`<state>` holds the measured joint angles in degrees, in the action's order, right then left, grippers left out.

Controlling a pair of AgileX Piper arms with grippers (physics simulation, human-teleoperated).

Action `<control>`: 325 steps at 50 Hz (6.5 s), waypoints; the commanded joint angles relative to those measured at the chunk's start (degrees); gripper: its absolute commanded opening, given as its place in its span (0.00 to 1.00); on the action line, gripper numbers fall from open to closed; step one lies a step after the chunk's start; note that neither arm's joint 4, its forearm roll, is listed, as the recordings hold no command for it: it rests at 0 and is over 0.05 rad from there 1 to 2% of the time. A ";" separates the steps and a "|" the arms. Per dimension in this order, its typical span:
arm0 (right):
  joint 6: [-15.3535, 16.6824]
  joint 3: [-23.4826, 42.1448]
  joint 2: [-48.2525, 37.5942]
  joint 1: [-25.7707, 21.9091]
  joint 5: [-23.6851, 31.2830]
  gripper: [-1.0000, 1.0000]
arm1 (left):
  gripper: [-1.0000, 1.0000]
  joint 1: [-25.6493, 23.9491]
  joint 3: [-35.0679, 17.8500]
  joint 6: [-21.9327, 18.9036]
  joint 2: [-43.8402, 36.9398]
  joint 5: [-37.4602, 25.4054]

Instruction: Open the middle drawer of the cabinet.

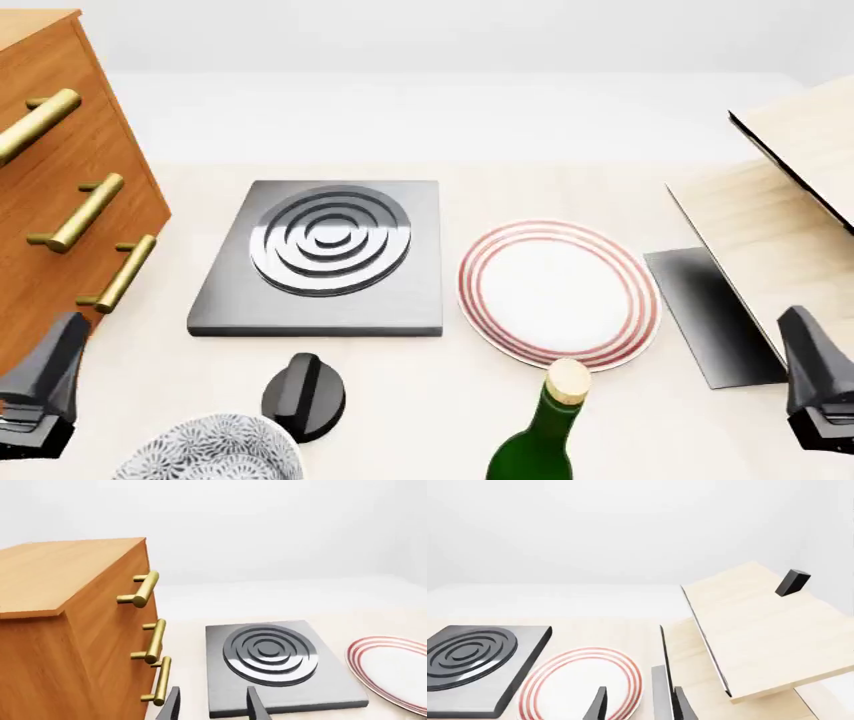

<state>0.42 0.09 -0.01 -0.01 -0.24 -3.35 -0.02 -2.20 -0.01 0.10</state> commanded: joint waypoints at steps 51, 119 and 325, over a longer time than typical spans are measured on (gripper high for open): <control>0.00 0.68 -0.06 0.10 0.65 1.00 | 1.00 -6.44 -2.34 -44.77 -18.79 15.11; -0.03 0.67 -0.07 0.10 0.63 1.00 | 1.00 6.68 -2.24 -58.69 -72.36 63.67; -0.01 0.67 -0.07 0.11 0.63 1.00 | 1.00 -8.28 0.02 -71.79 -55.85 46.71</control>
<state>0.41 0.77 -0.09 0.09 0.39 -7.51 -6.40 -75.88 -82.41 66.45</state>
